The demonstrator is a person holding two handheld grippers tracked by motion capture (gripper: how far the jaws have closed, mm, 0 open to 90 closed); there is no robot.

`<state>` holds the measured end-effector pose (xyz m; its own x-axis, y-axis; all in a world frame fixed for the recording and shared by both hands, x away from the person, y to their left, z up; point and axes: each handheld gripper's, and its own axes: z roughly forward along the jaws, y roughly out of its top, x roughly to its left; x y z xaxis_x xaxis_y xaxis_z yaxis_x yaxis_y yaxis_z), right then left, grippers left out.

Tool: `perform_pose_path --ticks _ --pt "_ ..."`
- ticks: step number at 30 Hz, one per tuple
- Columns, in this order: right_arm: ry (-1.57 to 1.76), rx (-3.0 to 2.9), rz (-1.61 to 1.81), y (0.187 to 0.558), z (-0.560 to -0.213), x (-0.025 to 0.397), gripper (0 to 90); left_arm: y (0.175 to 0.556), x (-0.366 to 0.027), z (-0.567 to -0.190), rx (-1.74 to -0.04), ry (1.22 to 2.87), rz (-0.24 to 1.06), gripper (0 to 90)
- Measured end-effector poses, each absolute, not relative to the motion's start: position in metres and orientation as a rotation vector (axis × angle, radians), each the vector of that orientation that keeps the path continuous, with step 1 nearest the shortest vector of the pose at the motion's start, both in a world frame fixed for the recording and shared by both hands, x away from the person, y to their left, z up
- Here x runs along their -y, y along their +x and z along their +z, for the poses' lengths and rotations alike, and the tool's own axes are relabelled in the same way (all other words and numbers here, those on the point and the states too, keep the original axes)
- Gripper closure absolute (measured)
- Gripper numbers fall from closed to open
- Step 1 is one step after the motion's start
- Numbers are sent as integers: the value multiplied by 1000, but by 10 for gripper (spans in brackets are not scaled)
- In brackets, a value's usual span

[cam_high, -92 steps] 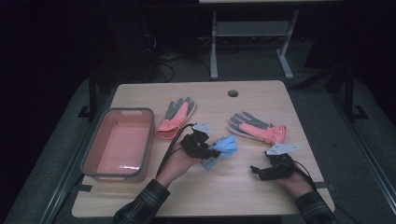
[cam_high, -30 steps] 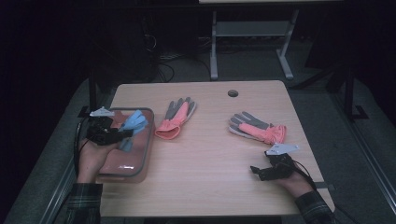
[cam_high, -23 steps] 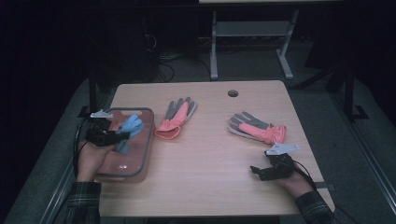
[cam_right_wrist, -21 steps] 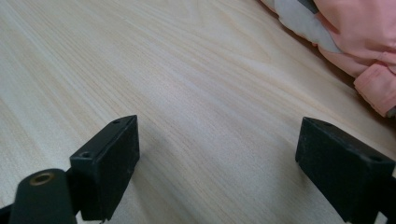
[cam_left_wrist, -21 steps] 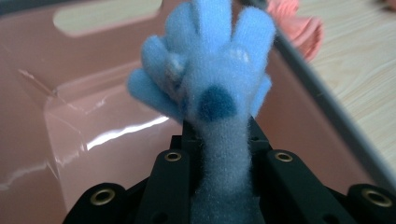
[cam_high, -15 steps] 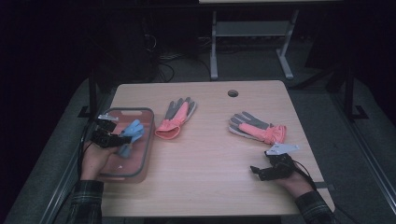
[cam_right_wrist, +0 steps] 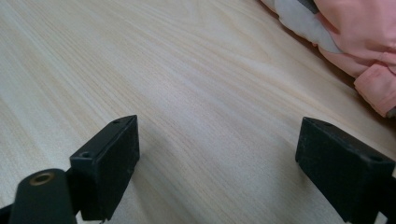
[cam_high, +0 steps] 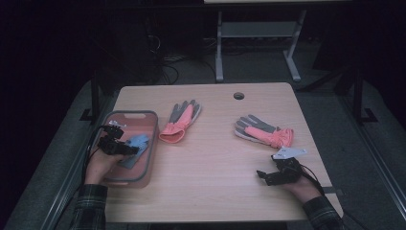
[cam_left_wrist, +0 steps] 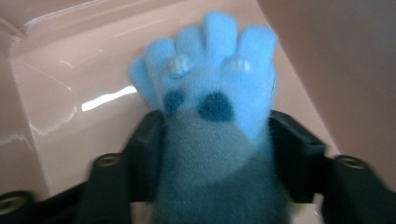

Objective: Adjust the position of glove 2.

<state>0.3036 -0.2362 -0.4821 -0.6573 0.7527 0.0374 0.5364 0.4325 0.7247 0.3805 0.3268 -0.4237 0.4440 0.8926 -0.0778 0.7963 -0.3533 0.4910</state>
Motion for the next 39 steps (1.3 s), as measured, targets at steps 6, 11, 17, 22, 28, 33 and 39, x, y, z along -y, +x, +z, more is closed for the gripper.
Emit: perform_pose_path --ticks 6,11,17,22,28,33,39 --pt "1113 -2397 1054 304 -482 236 135 379 -329 -418 -1424 2199 303 163" --pt "1113 -2397 1054 304 -482 236 135 377 -327 -409 -1400 2184 340 138" --pt "1114 -2397 1054 304 -482 236 135 372 -310 -392 -1316 2158 336 139" --pt "1113 -2397 1053 304 -482 236 130 367 -289 -380 -1227 2145 308 139" --pt "1133 -2394 1032 305 -482 236 90 363 -260 -374 -1130 2142 265 140" --pt "1128 -2405 1017 306 -480 236 160 358 -231 -372 -1070 2152 251 141" --pt "1143 -2452 1007 307 -472 237 337 351 -201 -373 -1015 2166 231 142"
